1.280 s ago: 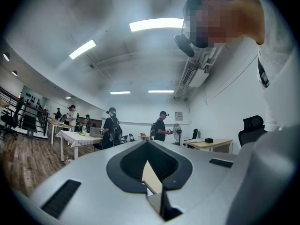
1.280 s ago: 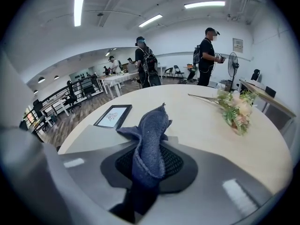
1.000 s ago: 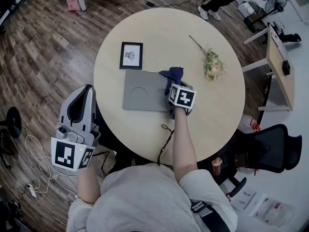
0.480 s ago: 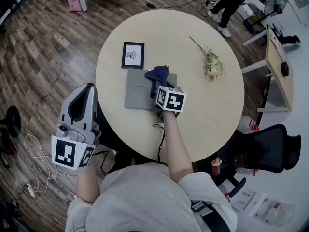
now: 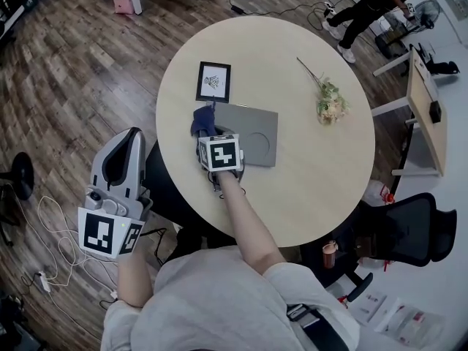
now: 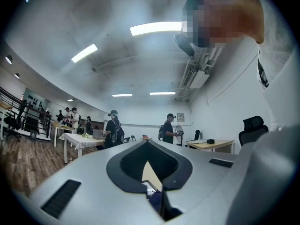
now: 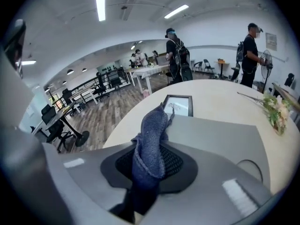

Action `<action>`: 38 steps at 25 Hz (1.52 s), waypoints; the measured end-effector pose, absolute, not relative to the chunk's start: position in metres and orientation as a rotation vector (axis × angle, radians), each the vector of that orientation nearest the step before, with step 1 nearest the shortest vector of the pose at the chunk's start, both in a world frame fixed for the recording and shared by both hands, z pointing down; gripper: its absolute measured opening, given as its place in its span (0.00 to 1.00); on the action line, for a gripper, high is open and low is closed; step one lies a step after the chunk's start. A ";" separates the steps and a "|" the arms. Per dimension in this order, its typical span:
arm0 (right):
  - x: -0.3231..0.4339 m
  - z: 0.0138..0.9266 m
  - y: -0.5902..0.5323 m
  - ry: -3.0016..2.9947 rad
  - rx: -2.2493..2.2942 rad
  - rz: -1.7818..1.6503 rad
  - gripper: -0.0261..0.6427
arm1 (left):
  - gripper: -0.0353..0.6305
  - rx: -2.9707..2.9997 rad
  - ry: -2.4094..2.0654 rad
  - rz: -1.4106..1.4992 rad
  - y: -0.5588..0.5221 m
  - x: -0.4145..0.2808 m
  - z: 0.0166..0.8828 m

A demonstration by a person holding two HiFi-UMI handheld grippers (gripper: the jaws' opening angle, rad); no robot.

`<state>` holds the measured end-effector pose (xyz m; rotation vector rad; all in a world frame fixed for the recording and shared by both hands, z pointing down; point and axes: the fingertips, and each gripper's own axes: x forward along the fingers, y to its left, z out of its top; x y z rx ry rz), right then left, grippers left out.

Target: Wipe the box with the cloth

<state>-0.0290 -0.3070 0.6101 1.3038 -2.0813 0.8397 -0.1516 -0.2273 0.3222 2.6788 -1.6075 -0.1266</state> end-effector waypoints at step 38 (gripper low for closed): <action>0.185 0.612 -0.267 -1.813 1.721 0.917 0.16 | 0.06 2.794 -1.442 -0.170 -0.209 -0.082 0.309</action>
